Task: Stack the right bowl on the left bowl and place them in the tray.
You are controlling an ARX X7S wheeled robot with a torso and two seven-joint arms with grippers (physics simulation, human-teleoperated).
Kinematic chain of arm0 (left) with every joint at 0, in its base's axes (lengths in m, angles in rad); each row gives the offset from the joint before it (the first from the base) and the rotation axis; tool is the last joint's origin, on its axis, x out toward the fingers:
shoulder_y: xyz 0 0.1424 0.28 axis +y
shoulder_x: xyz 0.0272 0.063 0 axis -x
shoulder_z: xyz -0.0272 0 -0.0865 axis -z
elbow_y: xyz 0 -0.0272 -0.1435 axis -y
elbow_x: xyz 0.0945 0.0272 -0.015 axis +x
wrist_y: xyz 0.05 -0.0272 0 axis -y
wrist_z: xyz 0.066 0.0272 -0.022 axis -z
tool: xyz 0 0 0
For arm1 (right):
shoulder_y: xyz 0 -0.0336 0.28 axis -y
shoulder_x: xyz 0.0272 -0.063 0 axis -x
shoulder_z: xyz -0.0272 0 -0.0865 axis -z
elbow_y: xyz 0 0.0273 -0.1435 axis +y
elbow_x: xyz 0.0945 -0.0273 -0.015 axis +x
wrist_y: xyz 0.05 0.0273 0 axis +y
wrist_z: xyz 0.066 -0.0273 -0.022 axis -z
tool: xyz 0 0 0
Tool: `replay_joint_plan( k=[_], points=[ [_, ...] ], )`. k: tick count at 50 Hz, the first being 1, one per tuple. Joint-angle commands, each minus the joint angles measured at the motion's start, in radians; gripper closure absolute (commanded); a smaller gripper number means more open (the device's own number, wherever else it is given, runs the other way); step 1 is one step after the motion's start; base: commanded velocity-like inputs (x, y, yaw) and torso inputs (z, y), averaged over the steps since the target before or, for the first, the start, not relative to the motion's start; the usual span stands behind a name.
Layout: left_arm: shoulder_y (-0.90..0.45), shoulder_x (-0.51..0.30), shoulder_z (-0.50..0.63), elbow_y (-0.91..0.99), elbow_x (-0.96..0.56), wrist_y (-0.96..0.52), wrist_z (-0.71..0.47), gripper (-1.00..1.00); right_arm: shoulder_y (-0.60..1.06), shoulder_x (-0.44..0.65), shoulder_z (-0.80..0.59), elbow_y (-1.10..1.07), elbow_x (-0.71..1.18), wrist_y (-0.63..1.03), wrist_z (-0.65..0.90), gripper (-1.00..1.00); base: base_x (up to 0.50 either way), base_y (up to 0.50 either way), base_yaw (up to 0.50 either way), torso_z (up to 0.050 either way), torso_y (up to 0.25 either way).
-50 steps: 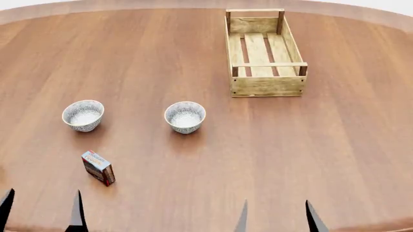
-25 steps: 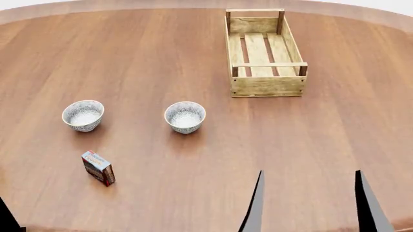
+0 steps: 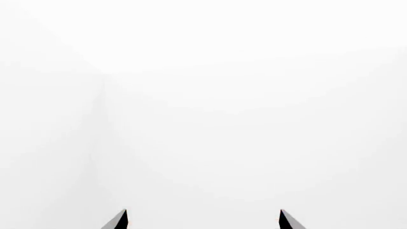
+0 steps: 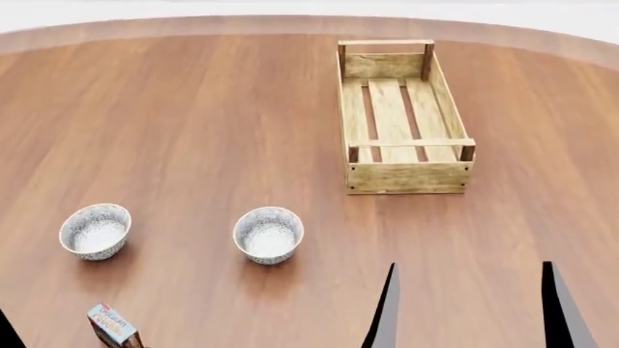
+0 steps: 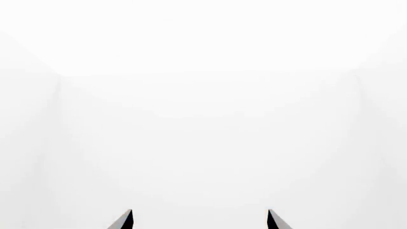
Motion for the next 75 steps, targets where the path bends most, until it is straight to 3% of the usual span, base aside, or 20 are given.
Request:
replay_joint_plan(
  k=[1,68,75],
  points=[
    [0.011,0.009,-0.018,-0.001,0.013,0.015,0.006,-1.0,-0.005,-0.009,0.011,0.0,-0.024,-0.012,-0.012,-1.0,0.5,0.0,0.0,0.0,0.0],
    [0.024,-0.036,0.02,-0.012,-0.002,0.026,-0.038,-1.0,-0.001,0.037,-0.037,0.031,-0.036,-0.045,0.022,-1.0,0.5,0.0,0.0,0.0,0.001],
    [0.027,-0.04,0.022,-0.018,-0.004,0.033,-0.042,-1.0,-0.011,0.042,-0.041,0.044,-0.056,-0.086,0.026,-1.0,0.0,0.0,0.0,0.0,0.0]
  ],
)
